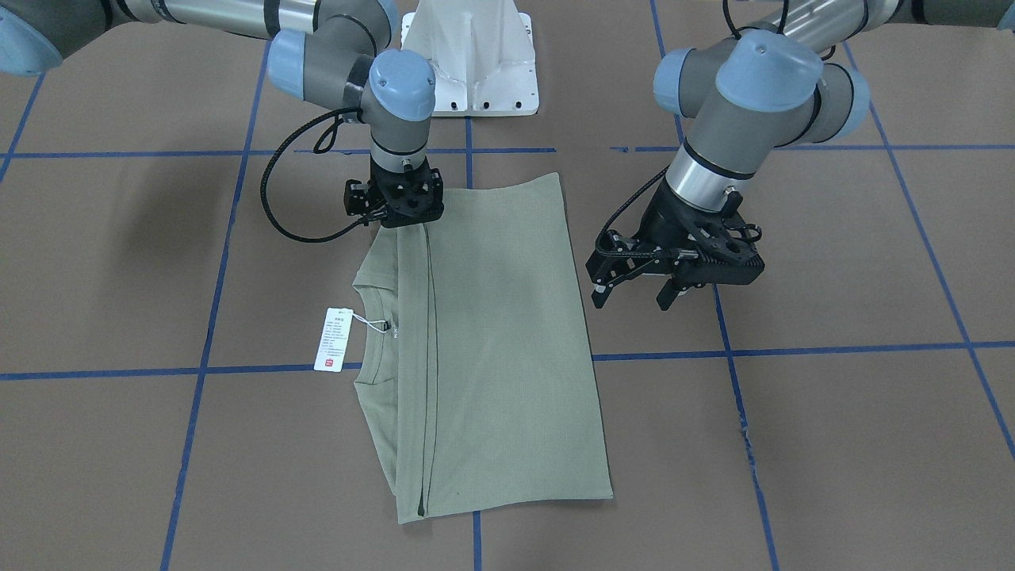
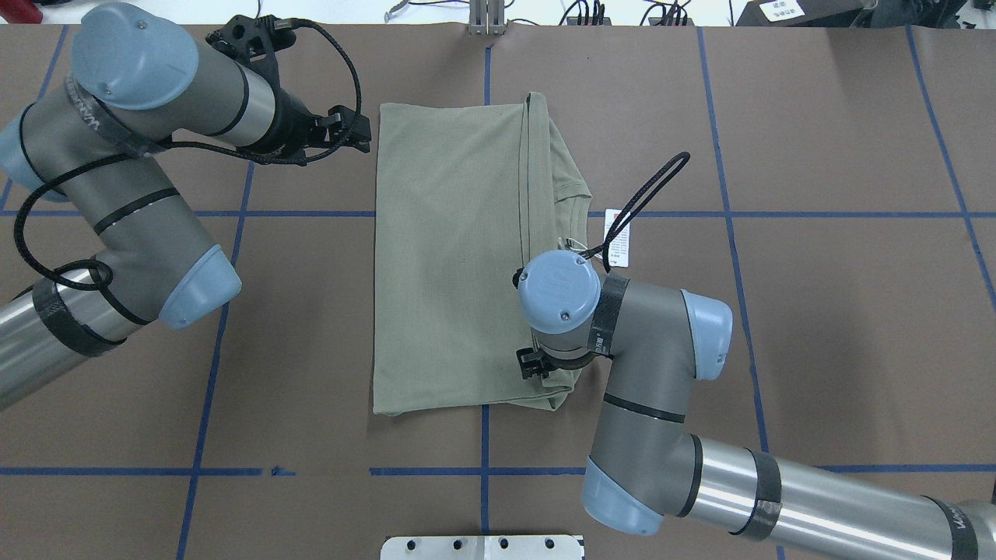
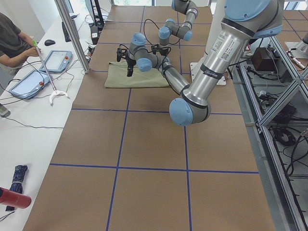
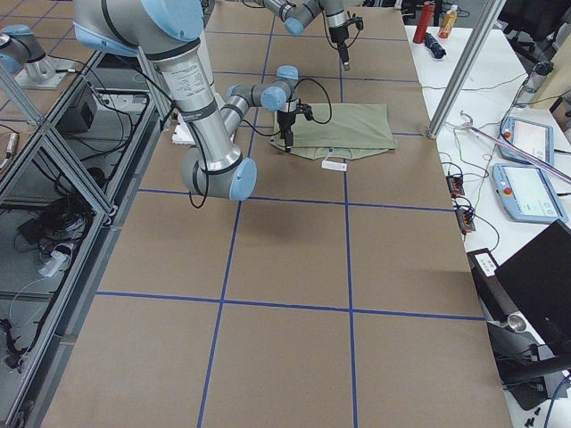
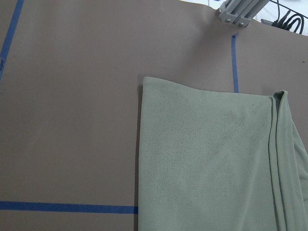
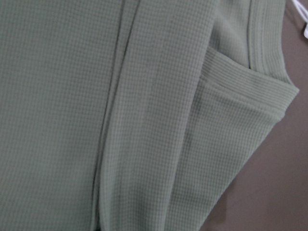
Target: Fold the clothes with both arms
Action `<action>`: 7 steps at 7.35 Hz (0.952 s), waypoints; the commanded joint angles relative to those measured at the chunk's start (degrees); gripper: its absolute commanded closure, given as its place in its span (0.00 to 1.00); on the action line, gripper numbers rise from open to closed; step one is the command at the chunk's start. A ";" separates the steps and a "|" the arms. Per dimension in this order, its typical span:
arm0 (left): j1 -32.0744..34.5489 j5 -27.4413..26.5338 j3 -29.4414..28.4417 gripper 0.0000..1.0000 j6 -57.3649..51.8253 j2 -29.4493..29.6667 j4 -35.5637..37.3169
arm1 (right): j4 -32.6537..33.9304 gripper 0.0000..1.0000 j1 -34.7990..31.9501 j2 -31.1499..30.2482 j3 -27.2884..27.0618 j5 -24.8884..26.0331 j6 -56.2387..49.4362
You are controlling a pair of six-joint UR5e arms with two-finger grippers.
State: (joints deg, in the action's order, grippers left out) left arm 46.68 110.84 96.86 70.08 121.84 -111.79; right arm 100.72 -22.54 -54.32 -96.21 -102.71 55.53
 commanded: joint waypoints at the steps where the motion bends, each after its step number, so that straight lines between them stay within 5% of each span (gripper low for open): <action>1: -0.28 -0.01 0.00 0.00 0.41 0.06 0.00 | 0.00 0.00 -0.74 -3.32 -3.08 -0.04 -0.42; 5: -1.42 -0.10 0.00 0.00 0.58 0.59 0.09 | -0.09 0.00 -2.59 -12.47 -11.43 -0.04 -5.42; 7: -1.42 -0.10 0.00 0.00 0.23 0.33 0.00 | -0.52 0.00 -3.55 -11.26 -11.89 -0.04 -5.87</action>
State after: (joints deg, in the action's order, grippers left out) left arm 45.29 110.74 96.86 70.51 122.28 -111.77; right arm 100.57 -25.50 -66.02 -107.72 -102.78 50.19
